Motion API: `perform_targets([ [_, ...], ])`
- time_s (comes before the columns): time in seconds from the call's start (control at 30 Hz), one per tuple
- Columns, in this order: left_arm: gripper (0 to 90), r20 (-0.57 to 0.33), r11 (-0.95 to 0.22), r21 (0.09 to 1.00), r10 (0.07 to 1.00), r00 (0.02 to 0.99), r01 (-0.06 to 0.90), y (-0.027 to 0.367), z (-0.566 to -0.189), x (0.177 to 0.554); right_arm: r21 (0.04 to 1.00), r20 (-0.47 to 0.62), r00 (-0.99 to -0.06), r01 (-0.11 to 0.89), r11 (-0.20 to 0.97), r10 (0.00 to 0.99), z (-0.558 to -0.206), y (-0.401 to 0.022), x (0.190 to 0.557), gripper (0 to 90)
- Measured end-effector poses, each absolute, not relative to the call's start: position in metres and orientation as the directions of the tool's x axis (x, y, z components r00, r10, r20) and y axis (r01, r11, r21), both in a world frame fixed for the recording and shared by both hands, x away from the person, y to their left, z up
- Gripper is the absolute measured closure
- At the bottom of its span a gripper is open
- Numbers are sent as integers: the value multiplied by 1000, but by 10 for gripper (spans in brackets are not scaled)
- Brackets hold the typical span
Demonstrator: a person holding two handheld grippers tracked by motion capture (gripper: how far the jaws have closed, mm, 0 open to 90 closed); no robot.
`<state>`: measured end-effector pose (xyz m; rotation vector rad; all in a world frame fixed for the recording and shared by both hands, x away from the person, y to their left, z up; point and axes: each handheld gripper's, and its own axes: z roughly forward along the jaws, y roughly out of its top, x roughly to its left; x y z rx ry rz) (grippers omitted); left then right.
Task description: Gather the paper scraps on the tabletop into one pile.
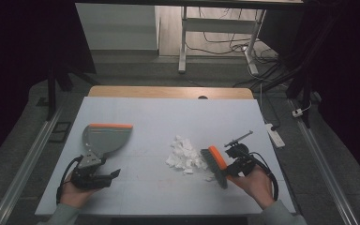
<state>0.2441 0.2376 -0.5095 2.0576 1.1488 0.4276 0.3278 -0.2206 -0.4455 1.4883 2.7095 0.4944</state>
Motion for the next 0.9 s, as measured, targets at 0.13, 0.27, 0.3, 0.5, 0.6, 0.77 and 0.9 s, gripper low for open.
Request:
perform_targets([
  [0.13, 280, -61, -332, 734, 836, 546, 592, 239, -509, 244, 283, 159, -533, 831, 478, 831, -448, -213, 340, 709],
  [0.27, 281, -60, -332, 735, 837, 545, 591, 239, -509, 244, 307, 196, -520, 837, 452, 831, -447, -202, 351, 708],
  [0.3, 281, -60, -333, 735, 836, 545, 591, 239, -509, 244, 320, 199, -520, 836, 446, 831, -447, -200, 354, 709],
  [0.5, 281, -58, -334, 734, 836, 545, 591, 240, -509, 244, 399, 224, -519, 821, 408, 825, -450, -185, 367, 708],
  [0.6, 281, -60, -331, 736, 837, 544, 591, 240, -509, 244, 420, 209, -542, 801, 426, 814, -444, -182, 365, 708],
  [0.77, 281, -59, -333, 734, 837, 544, 592, 240, -509, 244, 480, 191, -555, 773, 416, 810, -426, -196, 356, 708],
  [0.9, 281, -57, -333, 734, 838, 542, 592, 239, -509, 245, 501, 189, -557, 763, 409, 808, -418, -210, 353, 708],
])
